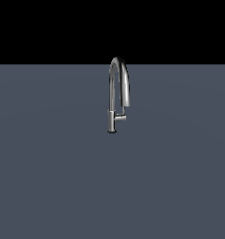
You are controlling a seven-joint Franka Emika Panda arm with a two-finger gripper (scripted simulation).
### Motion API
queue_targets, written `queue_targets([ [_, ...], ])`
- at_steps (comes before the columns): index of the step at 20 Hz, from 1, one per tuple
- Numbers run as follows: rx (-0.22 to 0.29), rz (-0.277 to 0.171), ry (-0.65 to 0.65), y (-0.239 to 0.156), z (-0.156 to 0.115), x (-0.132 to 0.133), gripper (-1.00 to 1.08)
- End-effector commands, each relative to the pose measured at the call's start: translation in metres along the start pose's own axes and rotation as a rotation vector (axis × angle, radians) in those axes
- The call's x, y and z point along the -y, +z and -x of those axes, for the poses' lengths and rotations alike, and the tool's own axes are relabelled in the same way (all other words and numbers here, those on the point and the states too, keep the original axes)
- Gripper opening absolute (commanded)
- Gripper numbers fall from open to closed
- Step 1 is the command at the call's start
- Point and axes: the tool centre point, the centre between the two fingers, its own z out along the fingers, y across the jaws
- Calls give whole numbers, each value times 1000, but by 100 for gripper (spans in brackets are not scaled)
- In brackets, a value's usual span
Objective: Turn on the faucet by rotating a designated handle.
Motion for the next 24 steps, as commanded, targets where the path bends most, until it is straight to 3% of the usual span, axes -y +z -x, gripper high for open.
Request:
queue_targets([
  [1, 0, 0, 0, 0, 0, 0, -100],
  [13, 47, -34, 37, 3, -19, 2, -100],
  [24, 173, -126, 136, 17, -71, 6, -100],
])
